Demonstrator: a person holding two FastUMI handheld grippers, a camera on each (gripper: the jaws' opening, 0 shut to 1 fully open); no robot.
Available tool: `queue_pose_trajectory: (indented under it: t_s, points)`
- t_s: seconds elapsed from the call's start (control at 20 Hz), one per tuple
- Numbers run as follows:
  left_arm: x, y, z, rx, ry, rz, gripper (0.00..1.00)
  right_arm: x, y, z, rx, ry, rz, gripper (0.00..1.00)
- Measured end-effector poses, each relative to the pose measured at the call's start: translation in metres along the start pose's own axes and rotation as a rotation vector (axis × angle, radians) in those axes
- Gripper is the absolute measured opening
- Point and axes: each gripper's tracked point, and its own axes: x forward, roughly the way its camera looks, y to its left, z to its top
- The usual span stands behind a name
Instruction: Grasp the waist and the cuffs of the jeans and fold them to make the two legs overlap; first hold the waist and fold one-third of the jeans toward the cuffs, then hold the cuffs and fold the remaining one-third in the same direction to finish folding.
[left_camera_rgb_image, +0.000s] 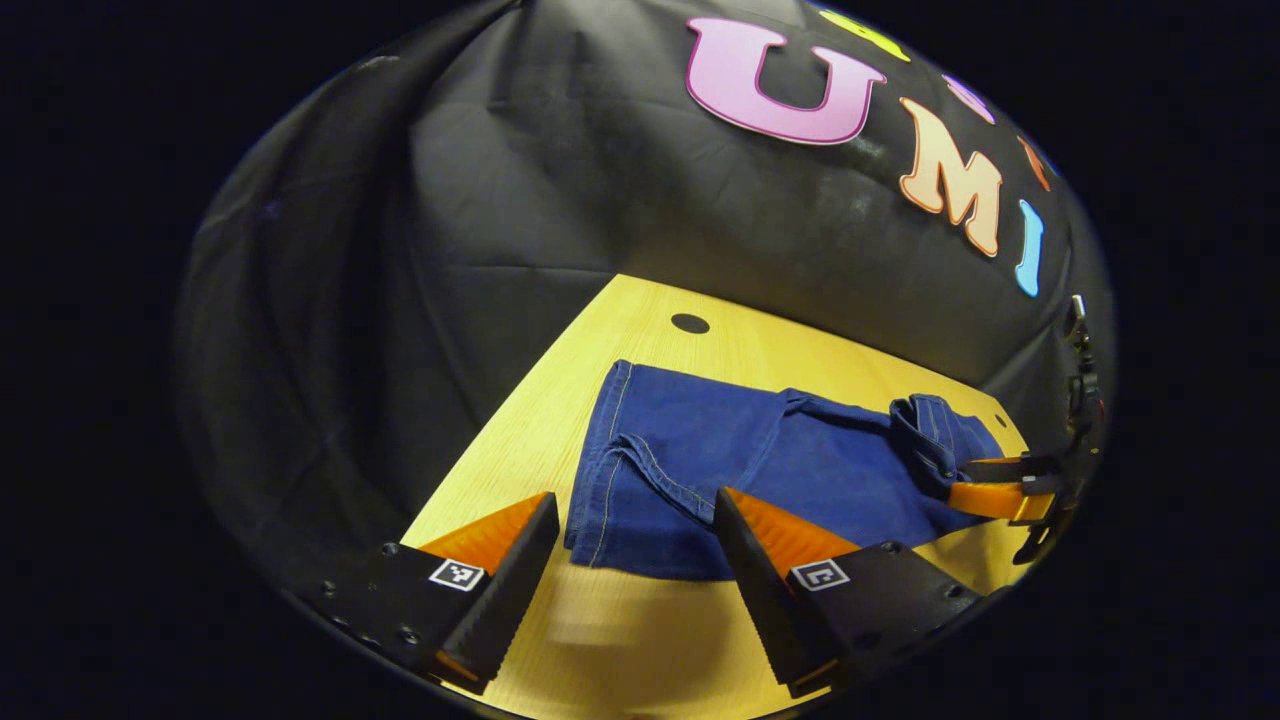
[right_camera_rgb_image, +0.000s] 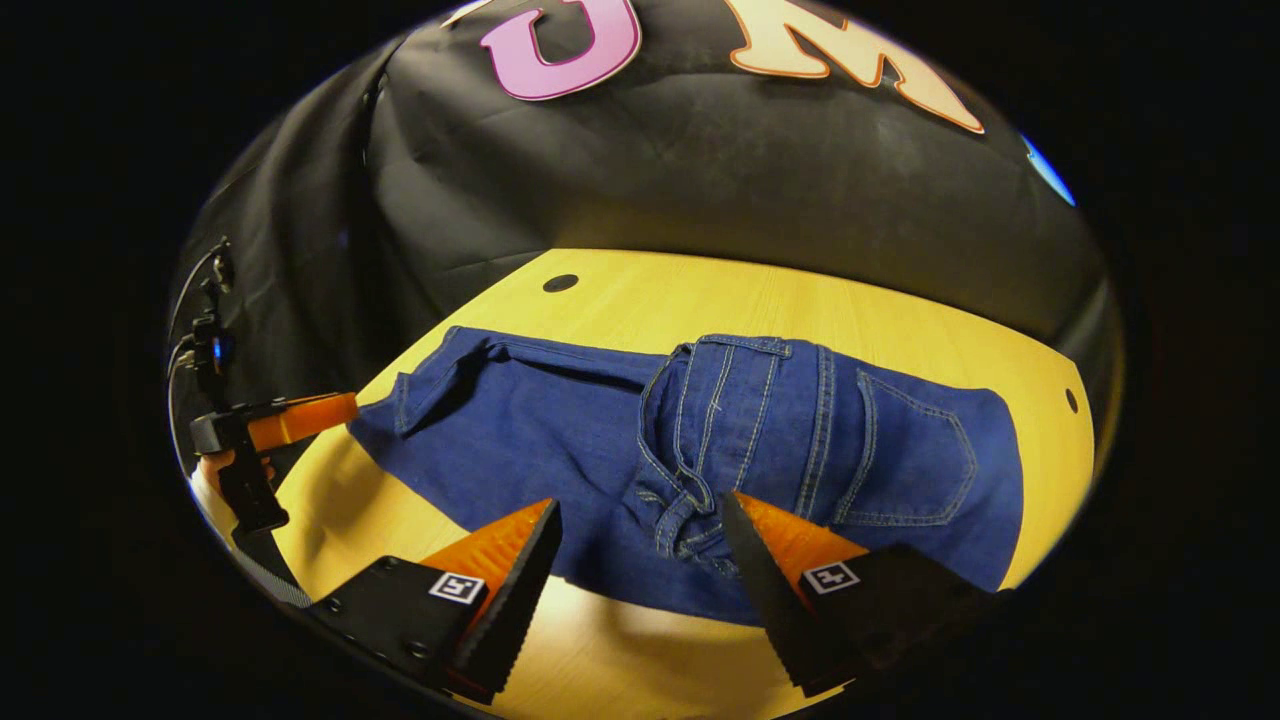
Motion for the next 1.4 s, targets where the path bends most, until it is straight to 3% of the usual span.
queue_pose_trajectory:
  t_s: [0.15, 0.2, 0.3, 0.35, 0.55, 0.75, 0.9, 0.95, 1.0, 1.15, 1.25, 1.3, 1.4]
  points:
    - [0.011, 0.006, -0.011, 0.006, 0.034, -0.001, 0.95, -0.032, -0.018, 0.004, 0.034, -0.025, -0.044, 0.94]
    - [0.014, 0.005, -0.012, 0.002, 0.038, -0.008, 0.95, -0.041, -0.029, 0.009, 0.036, -0.047, -0.074, 0.99]
    - [0.018, 0.002, -0.018, -0.012, 0.058, -0.028, 0.95, -0.061, -0.048, 0.013, 0.045, -0.072, -0.132, 0.94]
    - [0.02, 0.004, -0.022, -0.011, 0.065, -0.023, 0.95, -0.068, -0.056, 0.014, 0.054, -0.078, -0.153, 0.98]
    - [0.02, 0.011, -0.025, 0.01, 0.063, -0.008, 0.91, -0.088, -0.088, 0.016, 0.072, -0.095, -0.223, 0.98]
    - [0.024, 0.013, -0.035, 0.157, 0.076, 0.021, 0.85, -0.098, -0.098, 0.004, 0.14, -0.083, -0.248, 0.98]
    - [0.024, 0.013, -0.03, 0.139, 0.059, 0.021, 0.79, -0.102, -0.103, -0.011, 0.188, -0.067, -0.261, 0.94]
    - [0.023, 0.014, -0.03, 0.124, 0.049, 0.022, 0.78, -0.104, -0.106, -0.015, 0.192, -0.062, -0.267, 0.98]
    - [0.024, 0.015, -0.031, 0.114, 0.04, 0.028, 0.77, -0.105, -0.107, -0.016, 0.193, -0.06, -0.271, 0.94]
    - [0.026, 0.003, -0.03, 0.04, 0.012, -0.012, 0.51, -0.112, -0.112, -0.012, 0.196, -0.076, -0.277, 0.94]
    - [0.028, 0.001, -0.03, 0.018, 0.012, -0.014, 0.17, -0.115, -0.115, -0.01, 0.207, -0.088, -0.283, 0.98]
    - [0.028, 0.001, -0.029, 0.0, 0.013, -0.021, 0.17, -0.116, -0.116, -0.01, 0.215, -0.087, -0.285, 0.98]
    - [0.03, -0.001, -0.026, -0.069, 0.024, -0.027, 0.06, -0.118, -0.118, -0.014, 0.23, -0.082, -0.286, 0.98]
